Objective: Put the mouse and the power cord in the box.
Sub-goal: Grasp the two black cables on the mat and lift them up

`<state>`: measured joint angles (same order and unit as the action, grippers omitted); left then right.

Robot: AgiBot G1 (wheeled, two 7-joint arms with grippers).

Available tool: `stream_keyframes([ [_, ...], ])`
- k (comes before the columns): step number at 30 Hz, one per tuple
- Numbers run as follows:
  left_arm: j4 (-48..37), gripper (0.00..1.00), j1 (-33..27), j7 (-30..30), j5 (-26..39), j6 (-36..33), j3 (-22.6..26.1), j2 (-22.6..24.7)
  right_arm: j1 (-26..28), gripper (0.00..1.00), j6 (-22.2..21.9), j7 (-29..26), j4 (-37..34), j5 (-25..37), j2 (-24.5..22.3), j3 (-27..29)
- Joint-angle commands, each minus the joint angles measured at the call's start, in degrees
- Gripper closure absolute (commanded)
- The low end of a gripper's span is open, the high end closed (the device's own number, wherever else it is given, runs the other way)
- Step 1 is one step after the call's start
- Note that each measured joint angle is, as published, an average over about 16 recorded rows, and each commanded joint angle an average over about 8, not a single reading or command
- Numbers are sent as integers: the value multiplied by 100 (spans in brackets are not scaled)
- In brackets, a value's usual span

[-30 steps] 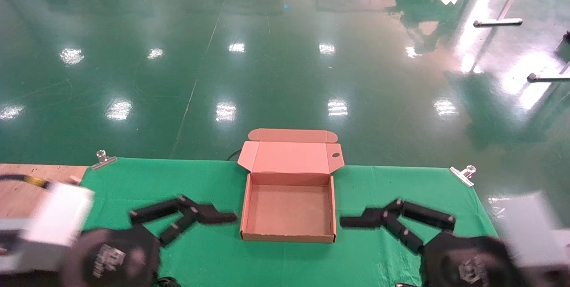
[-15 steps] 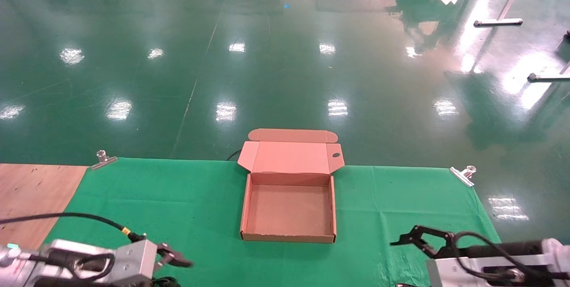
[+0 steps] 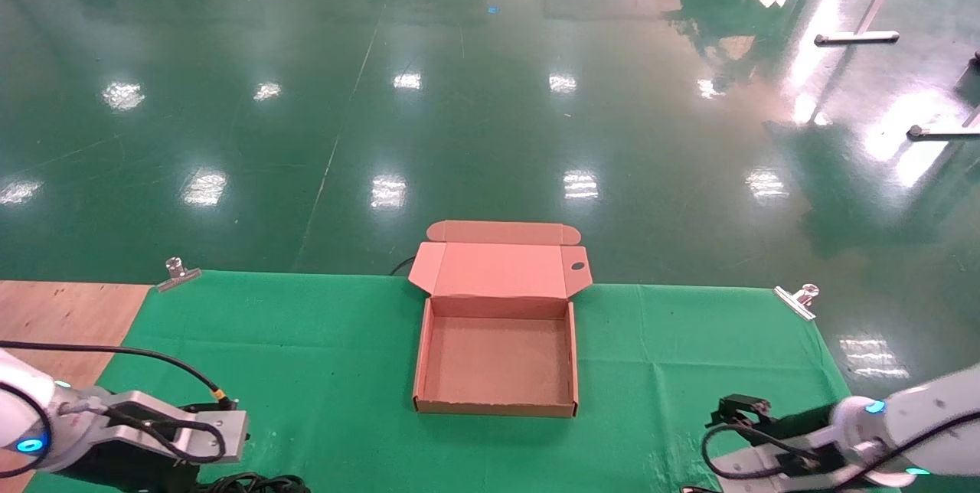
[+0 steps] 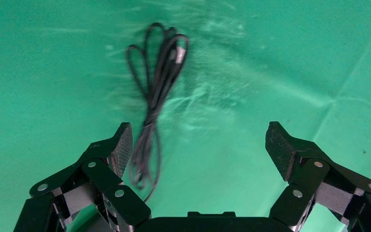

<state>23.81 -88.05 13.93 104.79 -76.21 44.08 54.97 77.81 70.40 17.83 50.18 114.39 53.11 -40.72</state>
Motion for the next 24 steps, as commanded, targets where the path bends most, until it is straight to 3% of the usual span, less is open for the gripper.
stream_keyframes([
  [1, -376, 0, -69, 186, 160, 156, 86, 166, 72, 0, -141, 87, -335, 193, 216, -91],
  [11, -1501, 0, -106, 791, 121, 784, 33, 414, 418, 0, -352, 724, -2012, 170, 865, -149],
  [12, -1568, 0, -114, 834, 105, 845, 20, 412, 445, 8, -343, 790, -2133, 148, 901, -144],
  [14, -1680, 0, -128, 907, 72, 966, -9, 405, 496, 33, -324, 922, -2348, 103, 959, -134],
  [19, -1866, 62, -135, 1068, 25, 1216, -50, 415, 630, 95, -307, 1248, -2770, 26, 1037, -109],
  [20, -1892, 75, -135, 1097, 24, 1242, -51, 423, 658, 100, -312, 1303, -2843, 15, 1045, -103],
  [22, -1937, 100, -140, 1151, 25, 1266, -51, 441, 714, 100, -322, 1404, -2978, -3, 1056, -92],
  [24, -1979, 100, -157, 1198, 22, 1255, -52, 453, 769, 100, -323, 1501, -3108, -22, 1062, -81],
])
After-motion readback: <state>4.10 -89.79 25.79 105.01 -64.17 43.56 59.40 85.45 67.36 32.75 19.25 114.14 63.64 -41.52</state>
